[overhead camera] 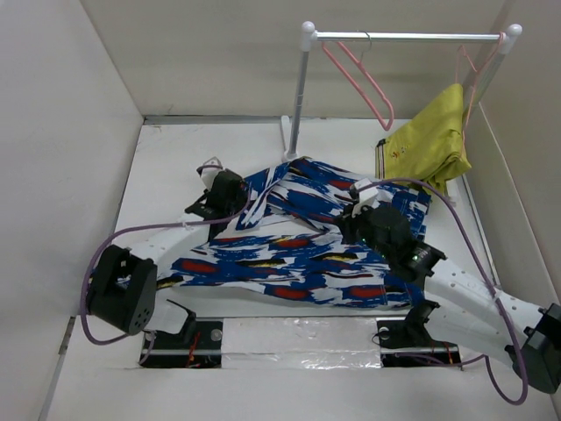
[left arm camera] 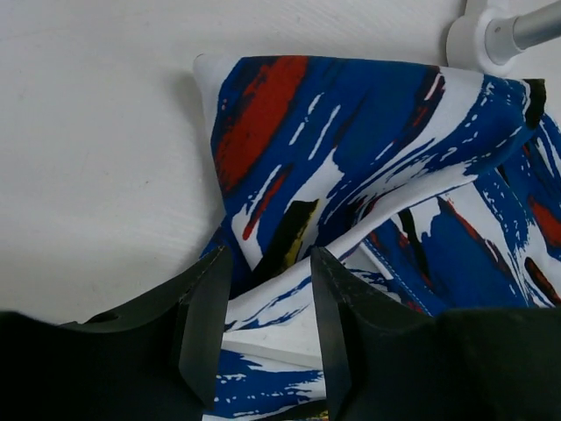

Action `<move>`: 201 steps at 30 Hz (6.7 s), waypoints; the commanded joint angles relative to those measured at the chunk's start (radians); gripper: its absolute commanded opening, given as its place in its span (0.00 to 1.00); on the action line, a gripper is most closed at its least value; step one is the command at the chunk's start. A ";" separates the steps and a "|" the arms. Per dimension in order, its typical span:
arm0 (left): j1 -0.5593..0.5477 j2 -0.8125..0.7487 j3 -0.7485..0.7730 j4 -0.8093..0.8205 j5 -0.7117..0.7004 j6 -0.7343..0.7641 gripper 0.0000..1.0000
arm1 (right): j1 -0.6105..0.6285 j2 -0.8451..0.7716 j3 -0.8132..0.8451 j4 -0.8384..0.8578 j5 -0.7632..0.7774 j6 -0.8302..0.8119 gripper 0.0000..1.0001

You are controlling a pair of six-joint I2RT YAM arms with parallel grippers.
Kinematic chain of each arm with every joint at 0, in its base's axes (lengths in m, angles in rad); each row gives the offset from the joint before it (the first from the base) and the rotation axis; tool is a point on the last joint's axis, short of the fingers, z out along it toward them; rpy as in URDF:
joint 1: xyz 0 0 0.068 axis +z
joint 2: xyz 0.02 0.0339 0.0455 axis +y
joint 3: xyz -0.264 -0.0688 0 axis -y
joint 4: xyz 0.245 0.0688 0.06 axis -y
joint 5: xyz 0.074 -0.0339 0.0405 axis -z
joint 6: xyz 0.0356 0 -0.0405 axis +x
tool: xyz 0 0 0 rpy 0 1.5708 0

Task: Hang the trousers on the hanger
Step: Flatten out the trousers at the center of the board.

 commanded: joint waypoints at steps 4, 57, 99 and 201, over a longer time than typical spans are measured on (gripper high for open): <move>0.016 -0.120 -0.197 0.159 0.072 -0.017 0.44 | -0.015 0.005 -0.012 0.005 -0.054 -0.007 0.06; 0.066 -0.188 0.549 -0.555 -0.340 0.467 0.00 | -0.006 -0.059 -0.013 -0.047 -0.050 0.007 0.16; 0.514 0.437 0.452 -0.378 0.038 0.381 0.43 | 0.013 -0.069 -0.058 0.043 -0.116 0.025 0.11; -0.604 0.086 0.050 0.302 0.028 0.298 0.29 | -1.069 0.223 -0.125 -0.018 -0.275 0.251 0.75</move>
